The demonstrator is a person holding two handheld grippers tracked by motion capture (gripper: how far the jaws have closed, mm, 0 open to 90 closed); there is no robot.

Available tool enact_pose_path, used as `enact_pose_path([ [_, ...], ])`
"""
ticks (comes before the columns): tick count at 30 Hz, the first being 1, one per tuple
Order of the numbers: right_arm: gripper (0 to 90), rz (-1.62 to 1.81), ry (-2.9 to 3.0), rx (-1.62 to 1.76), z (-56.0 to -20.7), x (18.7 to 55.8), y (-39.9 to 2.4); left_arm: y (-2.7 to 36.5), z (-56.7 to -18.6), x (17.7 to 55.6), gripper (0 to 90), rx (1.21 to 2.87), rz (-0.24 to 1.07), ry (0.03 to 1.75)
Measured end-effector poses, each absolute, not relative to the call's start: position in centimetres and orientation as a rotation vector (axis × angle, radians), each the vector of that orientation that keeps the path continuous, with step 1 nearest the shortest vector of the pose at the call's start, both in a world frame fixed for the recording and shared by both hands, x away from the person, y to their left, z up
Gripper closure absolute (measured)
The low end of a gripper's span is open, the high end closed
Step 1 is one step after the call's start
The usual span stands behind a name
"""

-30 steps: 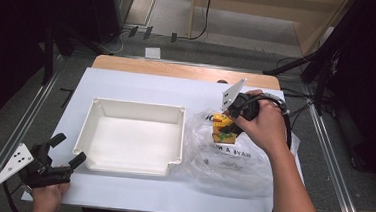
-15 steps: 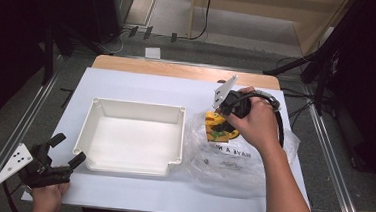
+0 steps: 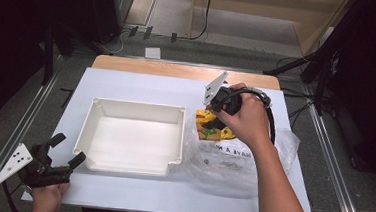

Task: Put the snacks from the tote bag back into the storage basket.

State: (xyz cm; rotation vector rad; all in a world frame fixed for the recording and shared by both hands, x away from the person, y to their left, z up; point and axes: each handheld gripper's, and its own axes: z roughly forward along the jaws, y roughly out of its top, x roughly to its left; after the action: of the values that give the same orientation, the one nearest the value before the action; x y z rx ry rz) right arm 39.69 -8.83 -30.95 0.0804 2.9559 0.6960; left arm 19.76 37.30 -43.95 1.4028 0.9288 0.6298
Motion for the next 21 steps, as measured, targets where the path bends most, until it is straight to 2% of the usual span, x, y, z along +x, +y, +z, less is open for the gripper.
enact_pose_path([
  [21, 51.7, 0.716, 2.947, 0.039, -29.7, 40.0, -6.7, 37.3, -44.0, 19.8, 0.0, 1.399, 0.628, 0.929],
])
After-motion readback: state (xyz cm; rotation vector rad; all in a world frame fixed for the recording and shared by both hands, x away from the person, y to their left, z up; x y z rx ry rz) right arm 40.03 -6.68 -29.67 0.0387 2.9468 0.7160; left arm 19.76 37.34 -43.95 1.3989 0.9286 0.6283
